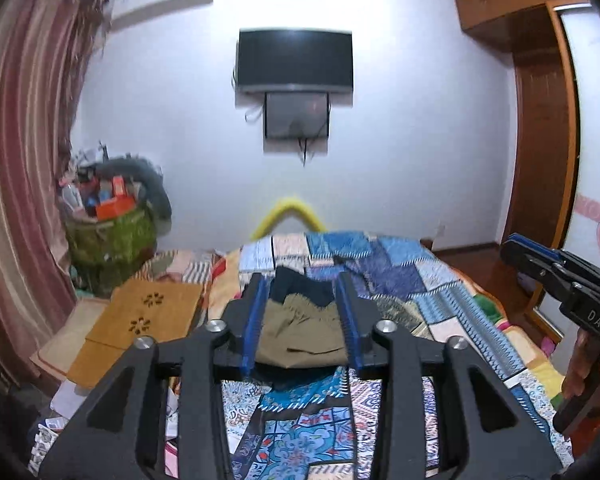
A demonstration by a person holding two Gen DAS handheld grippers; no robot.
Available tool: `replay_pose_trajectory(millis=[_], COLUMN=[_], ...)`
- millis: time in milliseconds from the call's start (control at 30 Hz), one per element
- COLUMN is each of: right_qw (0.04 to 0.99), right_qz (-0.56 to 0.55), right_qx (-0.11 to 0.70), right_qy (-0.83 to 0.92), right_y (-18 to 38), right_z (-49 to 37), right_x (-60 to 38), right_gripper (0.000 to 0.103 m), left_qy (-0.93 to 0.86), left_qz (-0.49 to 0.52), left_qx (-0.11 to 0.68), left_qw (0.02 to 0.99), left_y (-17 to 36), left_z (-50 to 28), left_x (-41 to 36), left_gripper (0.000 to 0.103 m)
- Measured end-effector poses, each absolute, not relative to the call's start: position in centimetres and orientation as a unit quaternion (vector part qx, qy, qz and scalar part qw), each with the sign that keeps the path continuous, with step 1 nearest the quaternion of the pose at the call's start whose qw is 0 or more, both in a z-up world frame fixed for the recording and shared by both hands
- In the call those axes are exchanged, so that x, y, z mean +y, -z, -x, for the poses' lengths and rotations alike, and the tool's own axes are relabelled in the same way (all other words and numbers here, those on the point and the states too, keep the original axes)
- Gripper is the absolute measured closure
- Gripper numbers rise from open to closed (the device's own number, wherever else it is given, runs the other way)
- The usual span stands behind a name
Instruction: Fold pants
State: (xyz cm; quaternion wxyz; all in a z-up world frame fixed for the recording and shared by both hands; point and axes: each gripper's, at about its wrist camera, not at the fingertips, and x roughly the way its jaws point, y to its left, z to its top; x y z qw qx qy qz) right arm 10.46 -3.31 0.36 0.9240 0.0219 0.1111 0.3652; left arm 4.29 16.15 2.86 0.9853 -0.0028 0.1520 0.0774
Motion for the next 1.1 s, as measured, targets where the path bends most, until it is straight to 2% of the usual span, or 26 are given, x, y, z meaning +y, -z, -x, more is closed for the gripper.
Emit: replay_pose_trajectory(millis=[33,67,100,133,200,333,367,433,1100], right_qw=[0.925,0.925,0.926,0.928,0.932,0.943,0.946,0.948,0.951], right_qz=[-0.023,-0.025,-0.027,-0.030,-0.033,-0.023,-0.020,-0.015,-0.017], right_qx=[0.103,0.098,0.094,0.087,0.079,0.073,0.072,0.071,0.078], right_qy=[-0.366,-0.366,-0.364,-0.360,-0.352,-0.323,-0.316,-0.310,-0.299], right_y=[-0.6,-0.7,-0.7,-0.7,-0.7,-0.6,-0.6,-0.6,0.5], right_z=[-9.4,-8.8,-8.5,-7.8,-7.2,-6.3,-6.1,-6.1,-4.4], right_x=[-3.5,-3.7,-3.9,-4.1,-4.4,-4.6,-4.6,-4.5,-5.5], right_gripper=[0.080,0.079,0.070,0.055,0.038,0.014,0.012,0.000,0.000], left_qy=[-0.080,-0.085,-0.087,-0.089,-0.091,-0.091,-0.093,-0.097,-0.093], left_qz=[0.000,-0.004,-0.006,-0.008,-0.007,0.002,0.001,-0.001,-0.005], left_qx=[0.145,0.133,0.125,0.120,0.111,0.099,0.097,0.095,0.107], left_qw=[0.986,0.987,0.988,0.989,0.990,0.991,0.991,0.991,0.990], left_y=[-2.9,-3.1,-3.2,-3.2,-3.2,-3.2,-3.1,-2.8,-1.5], left_z=[-3.6,-2.5,-1.6,-1.1,0.0,1.3,1.4,1.7,1.7], left_x=[15.7,14.9,14.5,14.2,13.6,13.1,13.0,12.6,12.3], left_gripper=[0.050,0.045,0.038,0.033,0.027,0.010,0.008,0.003,0.000])
